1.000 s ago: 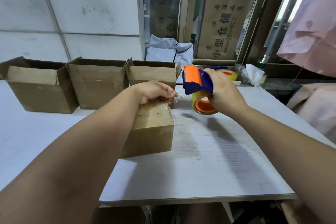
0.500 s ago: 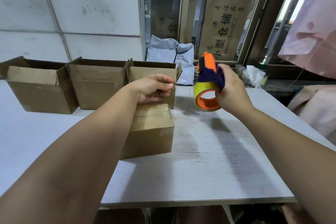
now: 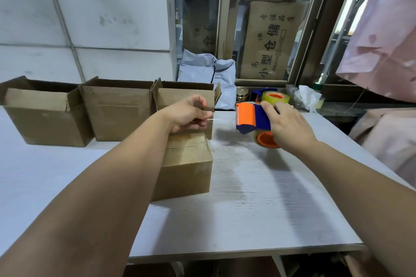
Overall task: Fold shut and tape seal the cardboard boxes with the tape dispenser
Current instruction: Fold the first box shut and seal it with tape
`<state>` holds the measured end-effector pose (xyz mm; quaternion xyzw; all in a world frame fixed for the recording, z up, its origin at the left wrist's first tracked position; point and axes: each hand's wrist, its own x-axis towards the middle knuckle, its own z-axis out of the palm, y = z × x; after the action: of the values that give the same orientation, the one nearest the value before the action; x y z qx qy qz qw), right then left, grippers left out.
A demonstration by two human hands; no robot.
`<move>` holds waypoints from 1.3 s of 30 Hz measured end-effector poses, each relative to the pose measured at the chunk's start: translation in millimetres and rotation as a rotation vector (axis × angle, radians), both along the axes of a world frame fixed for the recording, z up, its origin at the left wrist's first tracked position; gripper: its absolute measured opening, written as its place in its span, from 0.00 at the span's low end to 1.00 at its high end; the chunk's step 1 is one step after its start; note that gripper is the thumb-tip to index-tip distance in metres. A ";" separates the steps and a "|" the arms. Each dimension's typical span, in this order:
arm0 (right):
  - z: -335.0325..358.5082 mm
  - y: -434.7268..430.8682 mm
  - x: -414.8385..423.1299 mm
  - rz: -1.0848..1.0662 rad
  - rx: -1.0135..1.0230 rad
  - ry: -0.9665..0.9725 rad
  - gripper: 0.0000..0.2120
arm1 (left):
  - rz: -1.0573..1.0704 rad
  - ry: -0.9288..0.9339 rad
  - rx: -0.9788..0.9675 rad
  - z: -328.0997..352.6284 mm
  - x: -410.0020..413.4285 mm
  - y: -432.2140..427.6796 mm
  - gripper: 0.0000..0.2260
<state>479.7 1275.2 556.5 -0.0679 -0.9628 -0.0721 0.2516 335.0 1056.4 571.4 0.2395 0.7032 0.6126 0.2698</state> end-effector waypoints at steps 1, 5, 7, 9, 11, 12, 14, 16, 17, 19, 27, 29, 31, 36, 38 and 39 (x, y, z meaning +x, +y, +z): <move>-2.9 2.5 0.7 -0.005 -0.095 0.002 0.27 | 0.000 0.002 -0.009 -1.5 -0.7 0.6 0.10; -1.1 9.6 1.4 0.013 -0.545 0.141 0.35 | 0.064 0.045 -0.064 -7.4 -8.1 -0.2 0.10; 2.3 13.0 3.7 0.027 -0.567 0.152 0.36 | 0.082 0.052 -0.071 -8.0 -8.4 -0.5 0.10; 2.0 14.0 5.8 0.041 -0.454 0.136 0.35 | 0.087 0.068 -0.069 -7.7 -6.0 1.0 0.10; 0.0 12.2 5.6 0.014 -0.279 0.097 0.33 | 0.085 0.081 -0.074 -6.9 -4.8 1.9 0.10; -1.0 10.0 4.6 -0.013 -0.202 0.070 0.32 | 0.078 0.084 -0.080 -6.3 -4.7 1.6 0.10; -2.4 3.9 1.1 -0.045 -0.080 0.036 0.29 | 0.063 0.082 -0.091 -5.5 -4.5 0.4 0.10; -3.2 -0.9 -1.4 -0.054 0.018 0.012 0.26 | 0.061 0.072 -0.094 -4.9 -4.1 -0.9 0.10; -4.8 -0.8 -1.8 -0.057 0.070 -0.005 0.25 | 0.062 0.067 -0.095 -5.0 -4.5 -1.5 0.11; -9.0 1.5 -1.5 -0.068 0.136 -0.036 0.24 | 0.059 0.062 -0.092 -4.9 -4.1 -2.2 0.11; -7.2 8.1 -0.5 -0.102 0.257 -0.052 0.25 | 0.111 0.096 -0.078 -5.5 -5.5 2.3 0.13; -7.2 10.0 -0.5 -0.106 0.280 -0.054 0.25 | 0.138 0.125 -0.090 -5.1 -6.2 1.2 0.14; -7.8 13.2 -1.3 -0.087 0.302 -0.006 0.27 | 0.163 0.161 -0.101 -4.4 -4.8 1.0 0.13; -6.0 25.1 3.7 0.072 0.191 0.114 0.34 | 0.220 0.215 -0.121 -3.5 -6.4 -2.4 0.10; -4.6 26.4 9.4 0.099 0.045 0.174 0.36 | 0.206 0.194 -0.119 -2.5 -6.3 -3.1 0.08; -3.9 26.4 11.4 0.110 -0.014 0.192 0.36 | 0.202 0.186 -0.121 -1.8 -5.5 -3.0 0.07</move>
<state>491.1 1301.6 552.6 -0.0234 -0.9371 -0.0446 0.3455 329.5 1053.3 569.5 0.2063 0.7814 0.5684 0.1543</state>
